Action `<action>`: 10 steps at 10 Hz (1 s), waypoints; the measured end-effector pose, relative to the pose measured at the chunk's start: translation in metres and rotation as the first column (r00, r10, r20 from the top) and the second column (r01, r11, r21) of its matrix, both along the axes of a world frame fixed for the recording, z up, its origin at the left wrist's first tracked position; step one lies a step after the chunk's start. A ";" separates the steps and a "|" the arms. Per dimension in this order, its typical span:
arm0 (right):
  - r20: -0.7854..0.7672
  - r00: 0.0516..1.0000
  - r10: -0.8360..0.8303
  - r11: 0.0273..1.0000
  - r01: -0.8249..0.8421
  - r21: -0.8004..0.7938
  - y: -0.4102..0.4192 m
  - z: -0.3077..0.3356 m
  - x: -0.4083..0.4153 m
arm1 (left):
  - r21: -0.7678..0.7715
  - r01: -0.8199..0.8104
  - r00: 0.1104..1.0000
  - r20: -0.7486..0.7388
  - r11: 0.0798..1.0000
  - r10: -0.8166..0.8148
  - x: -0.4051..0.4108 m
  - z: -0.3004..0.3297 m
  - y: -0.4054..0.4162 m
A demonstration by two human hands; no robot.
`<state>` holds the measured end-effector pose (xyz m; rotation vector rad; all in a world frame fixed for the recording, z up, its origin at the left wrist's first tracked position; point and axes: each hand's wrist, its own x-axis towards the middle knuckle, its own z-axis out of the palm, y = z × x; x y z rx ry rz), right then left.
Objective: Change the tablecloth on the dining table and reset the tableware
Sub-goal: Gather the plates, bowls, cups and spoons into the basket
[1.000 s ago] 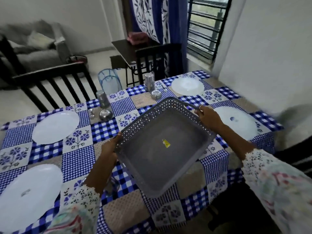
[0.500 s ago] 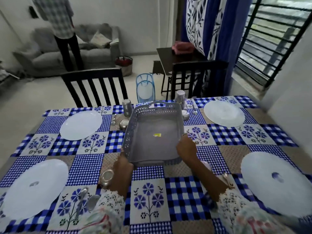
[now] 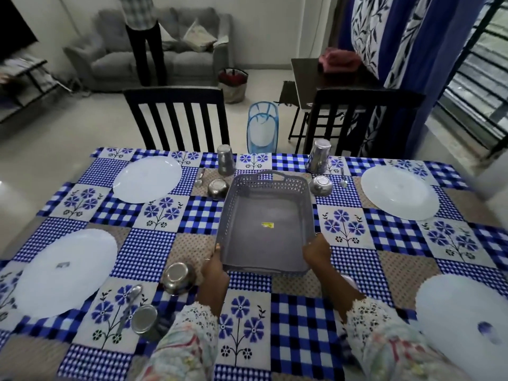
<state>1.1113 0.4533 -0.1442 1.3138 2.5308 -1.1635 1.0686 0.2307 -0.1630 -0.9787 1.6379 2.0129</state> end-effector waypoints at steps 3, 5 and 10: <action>-0.100 0.970 0.220 0.963 -0.199 0.181 -0.079 0.028 0.003 | -0.186 -0.019 0.994 -0.112 0.982 -0.002 0.012 0.044 -0.036; -0.135 0.337 0.932 0.343 -0.939 0.019 -0.235 0.052 0.012 | -0.421 -0.201 0.940 -0.337 0.884 0.053 0.025 0.078 -0.117; -0.425 0.897 0.117 0.841 -0.317 -0.438 -0.270 0.061 -0.025 | -0.172 -0.158 0.963 -0.243 0.972 0.114 -0.010 0.082 -0.180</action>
